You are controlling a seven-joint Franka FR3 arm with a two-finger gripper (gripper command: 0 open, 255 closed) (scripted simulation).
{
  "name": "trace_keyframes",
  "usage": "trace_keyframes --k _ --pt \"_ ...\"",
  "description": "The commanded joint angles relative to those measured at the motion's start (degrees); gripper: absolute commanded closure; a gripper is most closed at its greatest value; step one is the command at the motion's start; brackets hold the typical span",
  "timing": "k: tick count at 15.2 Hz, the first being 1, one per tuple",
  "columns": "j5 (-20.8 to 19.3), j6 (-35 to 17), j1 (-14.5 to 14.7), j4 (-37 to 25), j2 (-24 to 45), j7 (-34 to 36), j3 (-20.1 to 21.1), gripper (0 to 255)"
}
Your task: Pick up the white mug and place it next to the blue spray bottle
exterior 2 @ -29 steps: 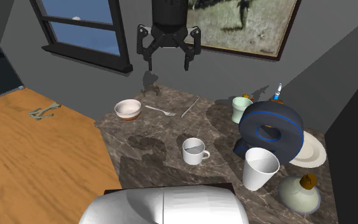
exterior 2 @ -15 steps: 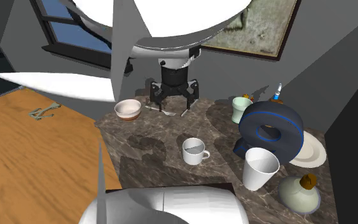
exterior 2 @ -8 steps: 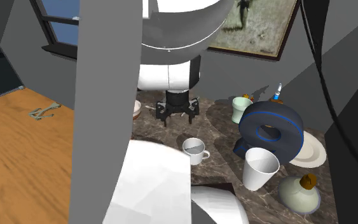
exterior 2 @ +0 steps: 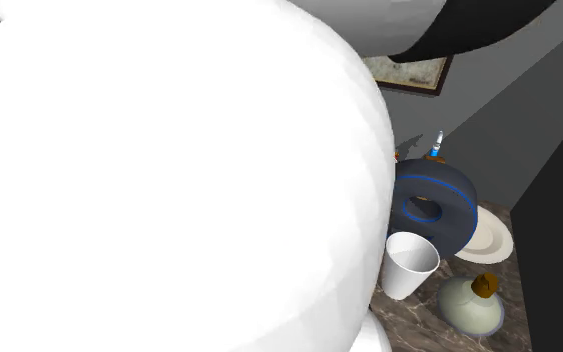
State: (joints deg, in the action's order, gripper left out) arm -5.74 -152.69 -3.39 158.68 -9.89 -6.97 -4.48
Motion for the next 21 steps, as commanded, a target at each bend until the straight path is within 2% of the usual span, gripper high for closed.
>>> trace_keyframes --k 1,3,11,19,20,21 --pt "-1.1 -5.4 -0.5 -0.4 5.7 0.5 -0.2 0" --pt "-2.5 -9.9 -0.9 -1.5 11.3 1.4 -0.3 0" --pt "-3.7 -17.2 -0.9 -3.2 20.3 2.4 -0.9 0" --pt "-3.8 -17.7 -0.9 -3.3 20.9 2.4 -1.0 0" --pt "-3.8 -17.7 -0.9 -3.3 20.9 2.4 -1.0 255" --pt "-3.8 -17.7 -0.9 -3.3 20.9 2.4 -1.0 255"
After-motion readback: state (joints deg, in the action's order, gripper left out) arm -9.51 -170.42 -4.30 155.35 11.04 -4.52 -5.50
